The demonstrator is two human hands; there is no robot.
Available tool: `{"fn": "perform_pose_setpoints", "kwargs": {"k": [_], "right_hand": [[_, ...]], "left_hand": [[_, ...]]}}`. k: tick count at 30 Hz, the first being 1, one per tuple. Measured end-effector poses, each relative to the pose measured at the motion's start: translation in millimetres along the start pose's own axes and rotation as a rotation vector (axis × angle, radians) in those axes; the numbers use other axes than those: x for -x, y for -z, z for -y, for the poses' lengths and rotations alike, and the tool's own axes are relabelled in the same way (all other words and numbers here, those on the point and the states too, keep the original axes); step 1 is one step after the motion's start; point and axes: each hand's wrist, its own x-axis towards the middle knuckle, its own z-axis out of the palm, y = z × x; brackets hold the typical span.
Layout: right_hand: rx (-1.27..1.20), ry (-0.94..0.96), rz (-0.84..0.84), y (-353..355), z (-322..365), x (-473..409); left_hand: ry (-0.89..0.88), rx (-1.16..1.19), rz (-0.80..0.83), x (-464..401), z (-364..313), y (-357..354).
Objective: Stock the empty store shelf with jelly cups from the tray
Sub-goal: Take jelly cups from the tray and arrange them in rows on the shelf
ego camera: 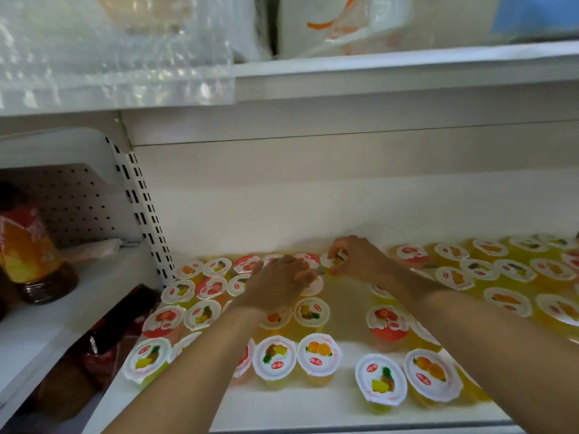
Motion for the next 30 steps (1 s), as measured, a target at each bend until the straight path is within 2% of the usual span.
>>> {"fn": "perform_pose_setpoints", "kwargs": {"k": [8, 13, 15, 20, 24, 30], "right_hand": [[-0.023, 0.006, 0.013, 23, -6, 10], [0.159, -0.011, 0.332, 69, -15, 49], [0.262, -0.038, 0.390, 75, -15, 60], [0.420, 0.007, 0.285, 66, -15, 62], [0.359, -0.019, 0.252, 58, -19, 59], [0.250, 0.078, 0.176, 35, 2, 58]], "left_hand": [[-0.018, 0.050, -0.021, 5, 2, 6], [-0.027, 0.040, -0.071, 20, 3, 15], [-0.020, 0.054, -0.059, 27, 0, 16], [0.008, 0.039, 0.022, 38, -10, 14], [0.005, 0.020, 0.053, 39, -9, 12], [-0.021, 0.001, 0.055, 40, -10, 10]]}}
